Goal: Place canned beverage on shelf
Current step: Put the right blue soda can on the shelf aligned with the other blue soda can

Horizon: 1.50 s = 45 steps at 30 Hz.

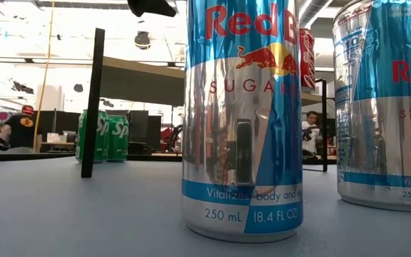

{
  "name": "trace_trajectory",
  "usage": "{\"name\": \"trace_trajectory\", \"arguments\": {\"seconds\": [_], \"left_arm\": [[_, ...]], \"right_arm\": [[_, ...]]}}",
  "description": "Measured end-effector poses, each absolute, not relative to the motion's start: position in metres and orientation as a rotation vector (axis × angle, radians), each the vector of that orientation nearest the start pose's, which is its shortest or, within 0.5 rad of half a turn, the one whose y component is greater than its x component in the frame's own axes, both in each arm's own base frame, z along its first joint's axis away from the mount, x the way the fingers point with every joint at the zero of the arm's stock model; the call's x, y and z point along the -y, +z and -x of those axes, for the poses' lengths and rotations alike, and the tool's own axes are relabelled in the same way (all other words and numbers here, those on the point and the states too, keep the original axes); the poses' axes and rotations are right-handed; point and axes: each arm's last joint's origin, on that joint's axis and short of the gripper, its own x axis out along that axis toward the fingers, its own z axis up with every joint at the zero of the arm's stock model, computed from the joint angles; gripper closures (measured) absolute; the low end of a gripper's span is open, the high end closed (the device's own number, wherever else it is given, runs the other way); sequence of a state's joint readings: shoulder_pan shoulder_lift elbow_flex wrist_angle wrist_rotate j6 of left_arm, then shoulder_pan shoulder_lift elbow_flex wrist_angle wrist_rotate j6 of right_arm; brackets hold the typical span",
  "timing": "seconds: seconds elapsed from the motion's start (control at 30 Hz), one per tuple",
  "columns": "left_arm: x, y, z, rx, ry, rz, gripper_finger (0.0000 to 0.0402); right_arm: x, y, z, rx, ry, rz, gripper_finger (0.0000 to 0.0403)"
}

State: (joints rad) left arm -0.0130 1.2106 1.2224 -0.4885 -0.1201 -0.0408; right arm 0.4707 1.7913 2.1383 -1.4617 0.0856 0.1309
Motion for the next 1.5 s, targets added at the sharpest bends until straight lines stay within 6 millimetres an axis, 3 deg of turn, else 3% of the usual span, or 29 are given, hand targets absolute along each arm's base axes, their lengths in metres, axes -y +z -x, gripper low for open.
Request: {"name": "trace_trajectory", "arguments": {"seconds": [0.17, 0.47, 1.13, 1.5], "left_arm": [[0.006, 0.369, -0.257, -0.473, 0.093, 0.011, 0.0072], [0.014, 0.369, -0.257, -0.473, 0.065, 0.018, 0.0072], [0.015, 0.369, -0.257, -0.473, 0.066, 0.028, 0.0072], [0.015, 0.369, -0.257, -0.472, 0.069, 0.040, 0.0072]], "right_arm": [[-0.177, 0.378, -0.302, -1.086, 0.274, 0.228, 0.0112], [-0.182, 0.334, -0.310, -1.145, 0.234, 0.189, 0.0112], [-0.193, 0.297, -0.313, -1.134, 0.271, 0.164, 0.0112], [-0.197, 0.292, -0.309, -1.148, 0.266, 0.160, 0.0112]]}}
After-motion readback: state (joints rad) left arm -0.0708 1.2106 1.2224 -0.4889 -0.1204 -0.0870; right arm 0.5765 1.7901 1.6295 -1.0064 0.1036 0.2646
